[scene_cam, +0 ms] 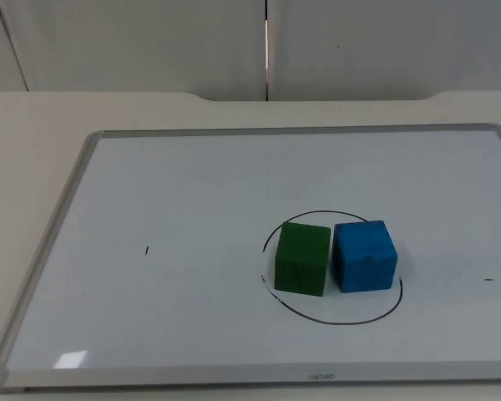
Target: Push the two cubes into the marked area.
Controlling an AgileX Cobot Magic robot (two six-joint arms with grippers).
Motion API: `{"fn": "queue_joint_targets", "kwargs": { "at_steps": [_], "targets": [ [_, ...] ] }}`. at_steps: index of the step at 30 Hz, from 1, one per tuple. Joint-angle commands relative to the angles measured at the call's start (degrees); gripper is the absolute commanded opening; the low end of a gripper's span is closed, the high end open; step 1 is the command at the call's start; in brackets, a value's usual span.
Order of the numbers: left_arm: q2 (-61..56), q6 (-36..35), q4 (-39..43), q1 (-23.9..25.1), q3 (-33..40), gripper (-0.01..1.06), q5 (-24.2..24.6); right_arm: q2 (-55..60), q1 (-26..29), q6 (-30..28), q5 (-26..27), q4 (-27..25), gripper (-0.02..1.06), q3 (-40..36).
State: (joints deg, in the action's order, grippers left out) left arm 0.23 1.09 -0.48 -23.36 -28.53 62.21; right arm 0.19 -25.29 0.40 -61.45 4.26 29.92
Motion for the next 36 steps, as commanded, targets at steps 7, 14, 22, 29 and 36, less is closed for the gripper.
{"fn": "queue_joint_targets", "kwargs": {
  "at_steps": [7, 14, 22, 29, 36],
  "targets": [
    [-0.2, -0.5, 0.1, 0.1, 0.3, 0.00, -0.7, -0.2, 0.0, 0.0, -0.3, -0.1, 0.00, -0.5],
    [-0.2, -0.5, 0.1, 0.1, 0.3, 0.00, -0.7, -0.2, 0.0, 0.1, -0.3, -0.1, 0.00, -0.5],
    [-0.2, -0.5, 0.1, 0.1, 0.3, 0.00, -0.7, -0.2, 0.0, 0.1, -0.3, -0.1, 0.11, -0.5],
    [-0.2, -0.5, 0.1, 0.1, 0.3, 0.07, -0.7, -0.2, 0.0, 0.1, -0.3, -0.1, 0.65, -0.5],
    [-0.2, -0.5, 0.1, 0.1, 0.3, 0.55, -0.7, -0.2, 0.0, 0.1, -0.3, -0.1, 0.81, -0.5]
  ]
}}
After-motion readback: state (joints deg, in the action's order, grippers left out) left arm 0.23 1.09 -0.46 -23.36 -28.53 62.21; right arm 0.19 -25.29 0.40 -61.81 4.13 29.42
